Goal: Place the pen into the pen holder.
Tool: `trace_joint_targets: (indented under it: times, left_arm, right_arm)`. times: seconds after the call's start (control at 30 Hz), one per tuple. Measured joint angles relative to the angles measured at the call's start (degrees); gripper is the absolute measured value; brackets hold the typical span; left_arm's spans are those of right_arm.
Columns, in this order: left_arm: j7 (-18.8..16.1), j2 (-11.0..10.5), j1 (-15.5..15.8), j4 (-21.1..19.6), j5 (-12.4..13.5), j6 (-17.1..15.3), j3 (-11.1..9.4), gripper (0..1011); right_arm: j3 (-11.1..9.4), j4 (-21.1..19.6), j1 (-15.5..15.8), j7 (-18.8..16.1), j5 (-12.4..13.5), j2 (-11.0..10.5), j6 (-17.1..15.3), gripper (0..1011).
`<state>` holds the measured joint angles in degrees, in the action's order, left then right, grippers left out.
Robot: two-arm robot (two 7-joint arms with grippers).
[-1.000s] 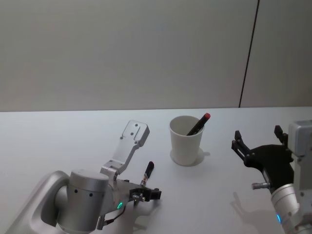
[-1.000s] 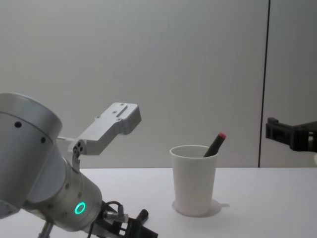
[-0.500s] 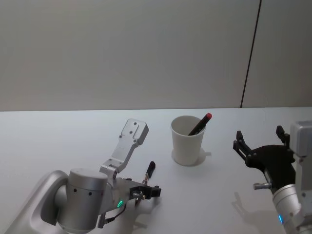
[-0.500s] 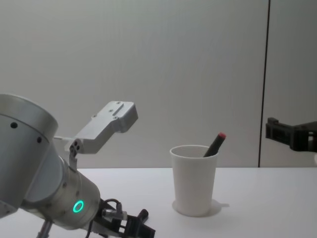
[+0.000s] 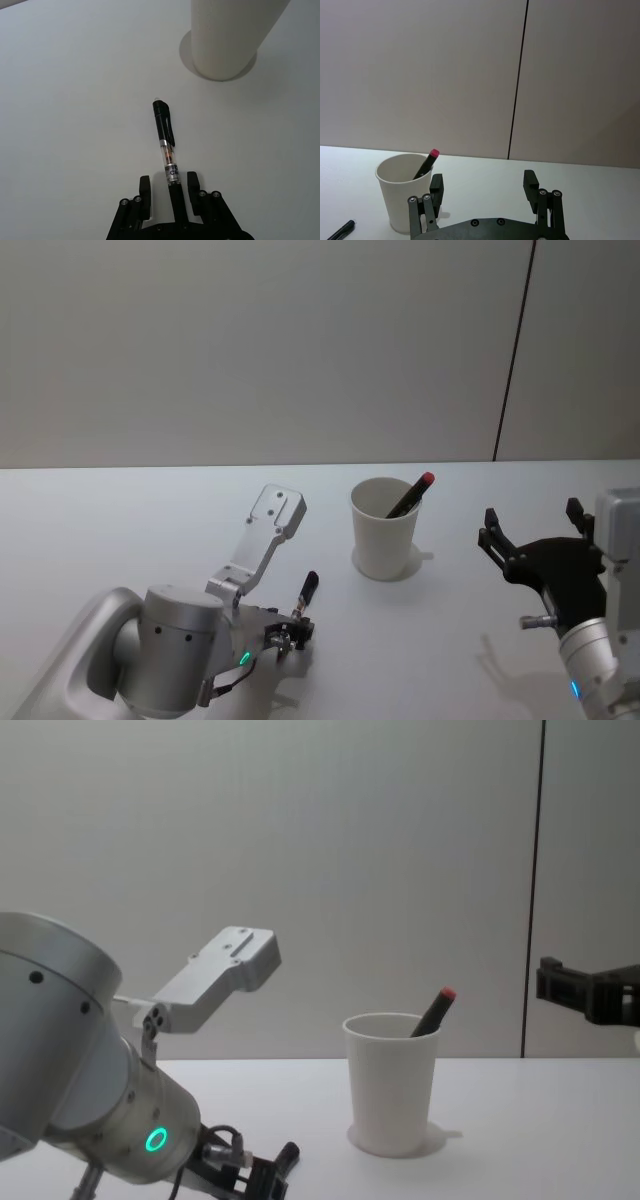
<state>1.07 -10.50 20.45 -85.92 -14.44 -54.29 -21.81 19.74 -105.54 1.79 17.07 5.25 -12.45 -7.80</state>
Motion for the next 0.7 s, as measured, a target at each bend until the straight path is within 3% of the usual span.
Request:
trace_joint_targets:
  times: [0.1,0.43,0.47,0.7]
  left_arm:
    - [0.21,0.06,0.06,0.11,0.7,-0.16,-0.12,403]
    - [1.06,0.32,0.28,0.57,3.93,-0.8,-0.8,238]
    - [1.16,0.36,0.31,0.66,4.38,-0.9,-0.88,187]
    - [1.62,0.59,0.43,0.97,5.83,-1.3,-1.05,138]
  right_arm:
    - [0.0,0.0,0.0,0.0,0.0,0.0,0.0,1002]
    - [0.0,0.0,0.0,0.0,0.0,0.0,0.0,1002]
    - [0.0,0.0,0.0,0.0,0.0,0.0,0.0,1002]
    - [0.0,0.0,0.0,0.0,0.0,0.0,0.0,1002]
